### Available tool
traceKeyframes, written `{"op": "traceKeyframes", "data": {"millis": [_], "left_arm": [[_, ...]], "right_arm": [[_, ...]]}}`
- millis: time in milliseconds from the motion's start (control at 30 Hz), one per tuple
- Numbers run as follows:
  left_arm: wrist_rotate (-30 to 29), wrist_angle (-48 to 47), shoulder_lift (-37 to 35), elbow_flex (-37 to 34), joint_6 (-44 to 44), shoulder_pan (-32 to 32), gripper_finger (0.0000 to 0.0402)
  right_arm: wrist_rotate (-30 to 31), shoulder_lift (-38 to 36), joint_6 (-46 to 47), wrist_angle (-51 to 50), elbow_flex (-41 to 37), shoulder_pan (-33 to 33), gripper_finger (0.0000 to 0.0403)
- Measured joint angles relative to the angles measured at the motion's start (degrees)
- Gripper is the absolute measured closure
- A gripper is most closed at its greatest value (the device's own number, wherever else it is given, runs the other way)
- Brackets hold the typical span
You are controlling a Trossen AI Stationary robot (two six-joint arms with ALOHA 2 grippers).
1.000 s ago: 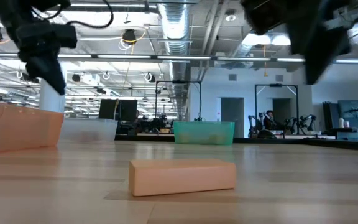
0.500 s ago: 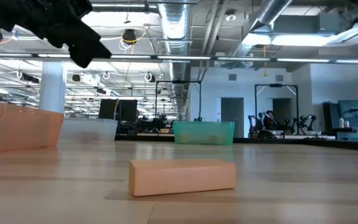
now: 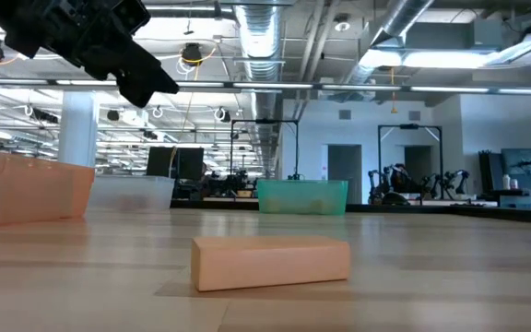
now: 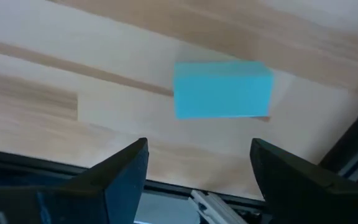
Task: Sort & place blocks by color
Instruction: Put the blue block into the orange bin
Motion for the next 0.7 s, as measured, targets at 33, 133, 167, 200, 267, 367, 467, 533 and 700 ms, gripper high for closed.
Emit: {"op": "traceKeyframes", "data": {"millis": [33, 133, 167, 200, 267, 367, 467, 533, 700], "left_arm": [[0.62, -0.06, 0.24, 0.0, 0.01, 0.36, 0.0176], [1.36, 0.01, 0.22, 0.0, -0.03, 1.16, 0.0176], [1.36, -0.08, 0.2, 0.0, -0.05, 1.4, 0.0176], [1.38, -0.18, 0.22, 0.0, -0.05, 1.53, 0.0176], [1.46, -0.07, 0.2, 0.0, -0.03, 1.8, 0.0176], [1.53, 0.24, 0.2, 0.0, 0.04, 2.28, 0.0176], [2.49, 0.75, 0.2, 0.0, 0.06, 3.04, 0.0176], [3.8, 0.67, 0.2, 0.0, -0.02, 3.71, 0.0176], [5.12, 0.48, 0.2, 0.0, -0.07, 4.84, 0.0176]], "right_arm": [[0.36, 0.0, -0.7, 0.19, -0.14, 0.0, 0.01], [0.48, 0.0, -1.22, 0.61, -0.2, -0.2, 0.0095], [0.67, 0.0, -1.56, 0.61, -0.22, -0.2, 0.0094], [0.97, 0.0, -1.62, 0.51, -0.22, -0.2, 0.0092], [1.04, -0.04, -1.64, 1.23, -0.93, -0.2, 0.0088], [1.03, -0.04, -3.18, 2.88, -3.58, -0.2, 0.0078], [0.47, -0.04, -4.39, 3.17, -5.98, -0.2, 0.0068], [0.32, -0.04, -4.67, 4.35, -7.23, -0.45, 0.0063], [0.3, -0.04, -5.73, 6.09, -8.02, -0.55, 0.0054]]}}
